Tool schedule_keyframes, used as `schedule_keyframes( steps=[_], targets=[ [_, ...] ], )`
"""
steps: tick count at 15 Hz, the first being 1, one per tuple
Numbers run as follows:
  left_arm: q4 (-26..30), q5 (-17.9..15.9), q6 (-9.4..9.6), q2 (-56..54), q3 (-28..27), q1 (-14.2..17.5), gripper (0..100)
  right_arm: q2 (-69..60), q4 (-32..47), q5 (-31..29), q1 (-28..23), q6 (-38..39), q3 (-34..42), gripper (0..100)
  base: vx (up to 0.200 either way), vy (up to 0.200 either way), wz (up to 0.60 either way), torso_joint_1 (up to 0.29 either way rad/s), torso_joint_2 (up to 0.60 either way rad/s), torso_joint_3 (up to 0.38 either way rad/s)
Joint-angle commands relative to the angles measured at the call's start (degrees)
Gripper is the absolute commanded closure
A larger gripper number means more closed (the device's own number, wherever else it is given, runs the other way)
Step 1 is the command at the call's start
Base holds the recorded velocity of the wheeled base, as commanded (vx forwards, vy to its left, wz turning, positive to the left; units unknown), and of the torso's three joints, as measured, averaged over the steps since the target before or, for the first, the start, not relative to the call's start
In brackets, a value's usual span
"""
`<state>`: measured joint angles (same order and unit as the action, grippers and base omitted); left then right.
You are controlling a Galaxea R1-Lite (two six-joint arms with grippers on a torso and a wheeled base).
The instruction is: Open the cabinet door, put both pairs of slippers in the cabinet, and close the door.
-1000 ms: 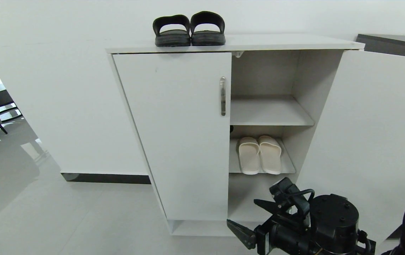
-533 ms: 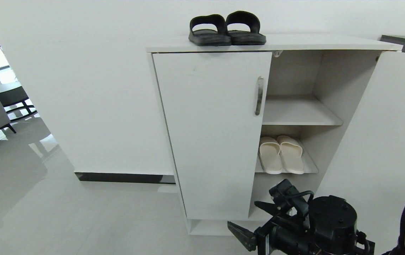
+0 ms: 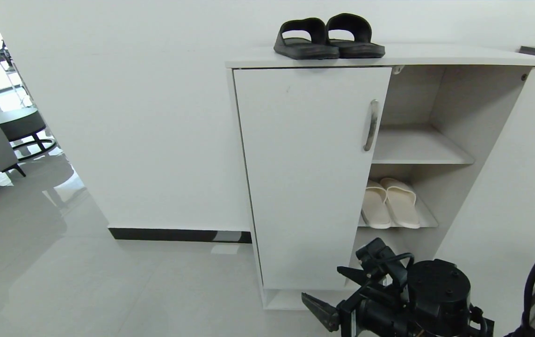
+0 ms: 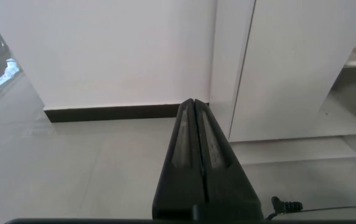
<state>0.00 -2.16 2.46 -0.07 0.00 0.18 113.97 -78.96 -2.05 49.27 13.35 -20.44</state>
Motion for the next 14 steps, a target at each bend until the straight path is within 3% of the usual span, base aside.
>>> schedule_keyframes(
  steps=[1, 7, 14],
  targets=[
    [0.0, 0.0, 0.0, 0.1, 0.0, 0.0, 100, 0.2, -0.1, 0.0, 0.1, 0.0, 0.0, 0, 0.0, 0.0, 0.0, 0.0, 0.0, 0.0],
    [0.0, 0.0, -0.88, 0.1, 0.0, 0.0, 100, 0.1, 0.0, 1.6, 0.1, -0.1, 0.6, 0, 0.0, 0.0, 0.0, 0.004, -0.01, -0.005],
    [0.0, 0.0, -0.88, 0.1, 0.0, 0.0, 100, 0.2, 0.0, 1.8, 0.1, -1.7, 0.8, 0, 0.0, 0.0, 0.0, 0.11, -0.38, -0.276]
  ],
)
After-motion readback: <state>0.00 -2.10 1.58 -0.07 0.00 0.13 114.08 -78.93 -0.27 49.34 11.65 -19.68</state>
